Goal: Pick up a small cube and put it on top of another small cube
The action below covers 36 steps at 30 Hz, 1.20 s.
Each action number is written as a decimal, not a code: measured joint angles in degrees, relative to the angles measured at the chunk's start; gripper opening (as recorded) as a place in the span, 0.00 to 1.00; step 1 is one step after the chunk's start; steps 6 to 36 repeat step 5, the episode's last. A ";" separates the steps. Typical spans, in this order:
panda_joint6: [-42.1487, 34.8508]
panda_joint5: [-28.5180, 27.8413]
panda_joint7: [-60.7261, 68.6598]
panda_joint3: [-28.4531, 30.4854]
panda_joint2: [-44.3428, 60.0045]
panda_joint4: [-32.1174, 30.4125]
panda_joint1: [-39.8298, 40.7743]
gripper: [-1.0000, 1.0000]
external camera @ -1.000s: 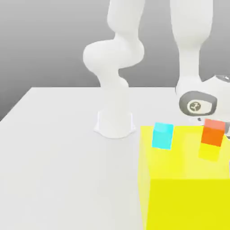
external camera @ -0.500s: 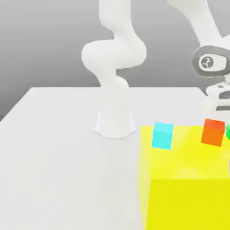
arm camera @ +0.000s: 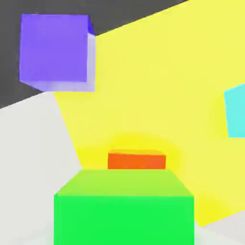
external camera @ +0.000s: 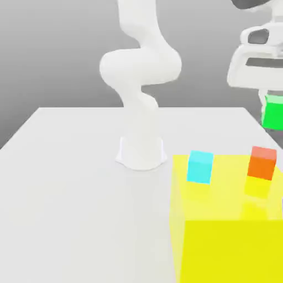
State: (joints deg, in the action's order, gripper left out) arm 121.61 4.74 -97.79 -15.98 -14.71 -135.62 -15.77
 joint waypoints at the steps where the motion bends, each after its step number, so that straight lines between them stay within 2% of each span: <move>1: 2.05 -0.06 -0.22 -0.14 0.91 -1.24 0.06 0.00; 2: 4.19 -0.17 -0.39 -0.33 1.85 -2.50 0.11 1.00; 36: 4.19 -0.17 -0.38 -0.33 1.85 -2.50 0.11 1.00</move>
